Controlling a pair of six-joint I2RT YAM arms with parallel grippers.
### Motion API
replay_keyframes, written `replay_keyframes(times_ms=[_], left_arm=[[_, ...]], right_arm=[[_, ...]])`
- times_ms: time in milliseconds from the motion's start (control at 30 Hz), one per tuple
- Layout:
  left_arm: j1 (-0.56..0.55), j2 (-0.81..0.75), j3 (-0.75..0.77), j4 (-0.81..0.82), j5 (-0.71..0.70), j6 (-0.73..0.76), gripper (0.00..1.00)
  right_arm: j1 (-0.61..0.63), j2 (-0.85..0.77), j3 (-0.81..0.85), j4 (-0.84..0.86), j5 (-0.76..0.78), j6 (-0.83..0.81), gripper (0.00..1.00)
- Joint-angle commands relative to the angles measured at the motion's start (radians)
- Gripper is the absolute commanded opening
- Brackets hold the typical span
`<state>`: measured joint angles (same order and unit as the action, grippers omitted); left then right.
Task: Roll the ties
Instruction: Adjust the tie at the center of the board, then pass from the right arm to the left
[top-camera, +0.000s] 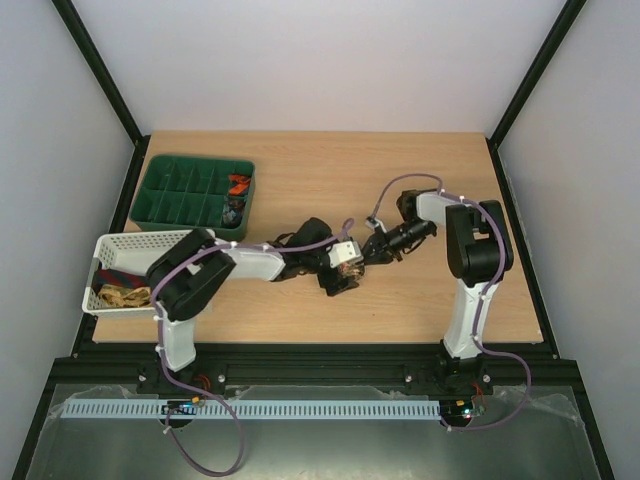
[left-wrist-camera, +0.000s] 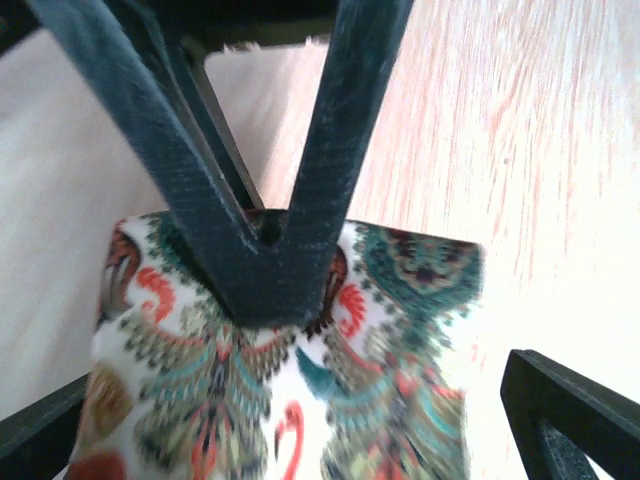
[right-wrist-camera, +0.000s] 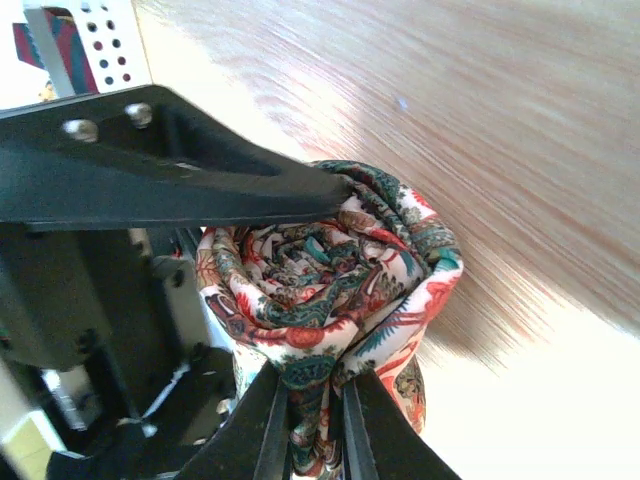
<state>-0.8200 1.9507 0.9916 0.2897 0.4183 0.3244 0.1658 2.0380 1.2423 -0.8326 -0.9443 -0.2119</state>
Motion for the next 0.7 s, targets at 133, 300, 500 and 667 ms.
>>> replay_keyframes(times_ms=[133,300,500,667], left_arm=[[0.147,-0.294,0.038,-0.247,-0.042,-0.160,0.99],[0.311,-0.369,0.180,-0.460,0.074,-0.280,1.00],[0.540,-0.385,0.364,-0.667,0.486,-0.363,1.00],[0.561,-0.400,0.379,-0.577,0.686,-0.515,1.00]], right_arm=[[-0.015,-0.138,0.160,-0.037,-0.060,0.030,0.01],[-0.015,-0.195,0.276,-0.040,-0.129,0.054,0.01],[-0.013,-0.302,0.311,0.081,-0.208,0.142,0.01],[0.014,-0.367,0.261,0.416,-0.322,0.467,0.01]])
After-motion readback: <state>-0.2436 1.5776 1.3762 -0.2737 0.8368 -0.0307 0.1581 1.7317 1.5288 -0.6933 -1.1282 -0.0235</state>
